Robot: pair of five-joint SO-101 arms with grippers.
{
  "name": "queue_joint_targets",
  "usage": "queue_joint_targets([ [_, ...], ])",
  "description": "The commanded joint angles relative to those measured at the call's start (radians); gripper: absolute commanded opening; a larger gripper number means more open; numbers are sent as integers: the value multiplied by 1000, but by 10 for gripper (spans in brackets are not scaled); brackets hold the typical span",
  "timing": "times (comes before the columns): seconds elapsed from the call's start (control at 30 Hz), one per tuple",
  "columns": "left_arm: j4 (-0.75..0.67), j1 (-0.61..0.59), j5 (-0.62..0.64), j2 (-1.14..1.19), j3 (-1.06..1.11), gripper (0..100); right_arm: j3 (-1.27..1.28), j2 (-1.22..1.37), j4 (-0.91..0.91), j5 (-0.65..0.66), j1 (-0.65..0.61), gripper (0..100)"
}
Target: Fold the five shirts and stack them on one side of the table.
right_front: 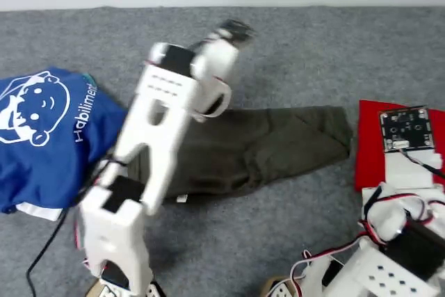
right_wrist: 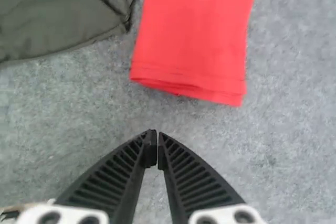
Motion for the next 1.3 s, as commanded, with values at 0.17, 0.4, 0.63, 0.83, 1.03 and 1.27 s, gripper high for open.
queue_joint_targets([
  [0.17, 21, -242, 118, -302, 239, 48, 6, 1, 4, 2, -4, 9],
  [0.4, -46, -351, 140, -466, 487, 171, 6, 1, 5, 2, -4, 9],
  [0.63, -235, -353, 126, -499, 765, 216, 6, 1, 5, 3, -1, 9],
  [0.83, -419, -350, 127, -430, 877, 230, 3, 1, 7, 6, -1, 9],
  [1.03, -500, -351, 130, -267, 875, 230, 3, 1, 7, 8, -1, 9],
  [1.27, -494, -350, 135, -72, 785, 225, 3, 1, 7, 8, -1, 9],
])
